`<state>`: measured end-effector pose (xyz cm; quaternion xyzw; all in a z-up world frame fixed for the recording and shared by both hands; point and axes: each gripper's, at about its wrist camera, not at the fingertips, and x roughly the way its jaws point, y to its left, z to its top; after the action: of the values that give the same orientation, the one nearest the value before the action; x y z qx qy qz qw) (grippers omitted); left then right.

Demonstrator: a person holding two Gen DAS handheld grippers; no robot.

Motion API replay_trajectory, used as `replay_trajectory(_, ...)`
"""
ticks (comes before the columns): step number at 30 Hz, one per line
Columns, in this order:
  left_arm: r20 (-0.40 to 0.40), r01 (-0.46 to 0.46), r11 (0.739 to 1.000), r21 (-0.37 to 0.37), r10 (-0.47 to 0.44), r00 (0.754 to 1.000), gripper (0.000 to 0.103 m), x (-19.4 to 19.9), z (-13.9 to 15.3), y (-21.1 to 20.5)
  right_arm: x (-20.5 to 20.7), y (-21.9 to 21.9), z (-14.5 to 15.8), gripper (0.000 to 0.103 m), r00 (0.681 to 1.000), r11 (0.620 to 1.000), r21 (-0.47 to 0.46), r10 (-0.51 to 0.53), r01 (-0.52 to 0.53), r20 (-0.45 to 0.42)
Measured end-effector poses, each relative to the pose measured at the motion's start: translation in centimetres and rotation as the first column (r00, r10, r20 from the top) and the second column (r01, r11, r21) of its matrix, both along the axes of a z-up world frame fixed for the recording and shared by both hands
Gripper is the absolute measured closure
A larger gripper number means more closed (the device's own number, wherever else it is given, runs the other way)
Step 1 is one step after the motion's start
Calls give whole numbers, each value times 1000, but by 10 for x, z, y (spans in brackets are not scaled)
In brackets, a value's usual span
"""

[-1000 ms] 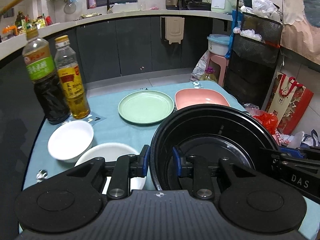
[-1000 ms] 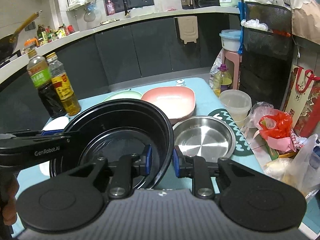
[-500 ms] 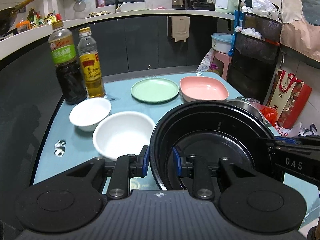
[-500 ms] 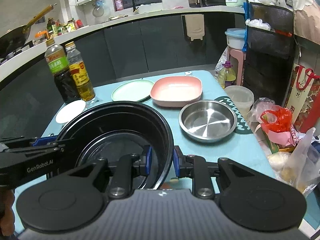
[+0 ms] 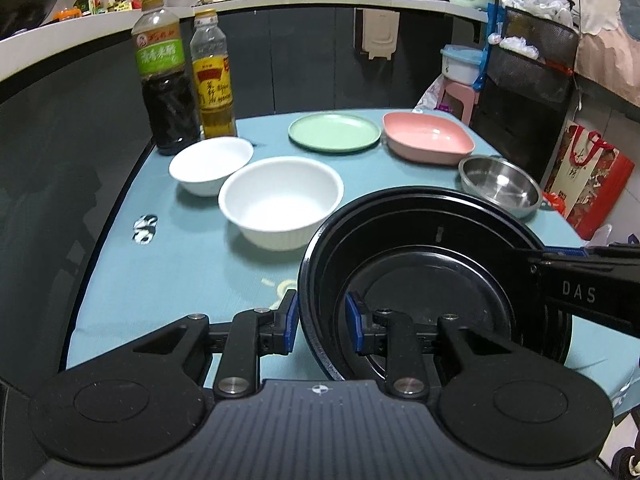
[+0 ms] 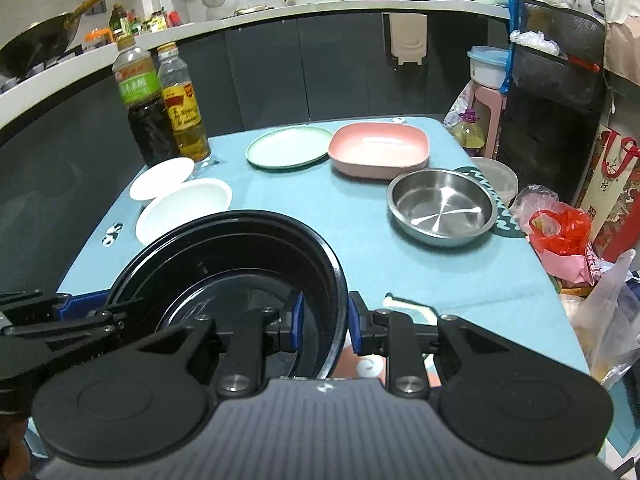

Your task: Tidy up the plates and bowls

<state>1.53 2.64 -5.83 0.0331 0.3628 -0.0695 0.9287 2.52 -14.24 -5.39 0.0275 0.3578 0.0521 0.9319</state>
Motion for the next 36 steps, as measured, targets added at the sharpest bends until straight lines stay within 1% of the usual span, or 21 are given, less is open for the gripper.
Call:
replay_trajectory(11, -27, -25, 1000, 10, 25, 999, 80, -1, -9, 5, 1, 12, -11, 77, 999, 1000, -11, 15, -16, -46)
replay_trajectory(17, -38, -26, 1000, 14, 27, 999, 76, 1, -12, 6, 3, 14, -14, 77, 998, 1000, -12, 21, -22, -58)
replay_trajectory(21, -46, -32, 999, 11, 32, 998, 75, 3, -15, 8, 4, 16, -15, 77, 998, 1000, -18, 24, -25, -63)
replay_trajectory(26, -57, -39, 999, 6, 40, 998, 72, 3, -17, 10, 6, 17, -18, 77, 997, 1000, -8, 26, -27, -76)
replay_trajectory(30, -55, -51, 999, 7, 51, 997, 67, 3, -16, 12, 7, 18, -18, 76, 996, 999, -4, 32, -32, -79)
replay_trajectory(34, -42, -58, 998, 3, 58, 997, 66, 2, -13, 14, 7, 17, -18, 68, 996, 999, -4, 33, -33, -78)
replay_trajectory(36, -35, -63, 998, 2, 63, 997, 66, 2, -11, 15, 7, 17, -17, 67, 997, 1000, -3, 30, -31, -75)
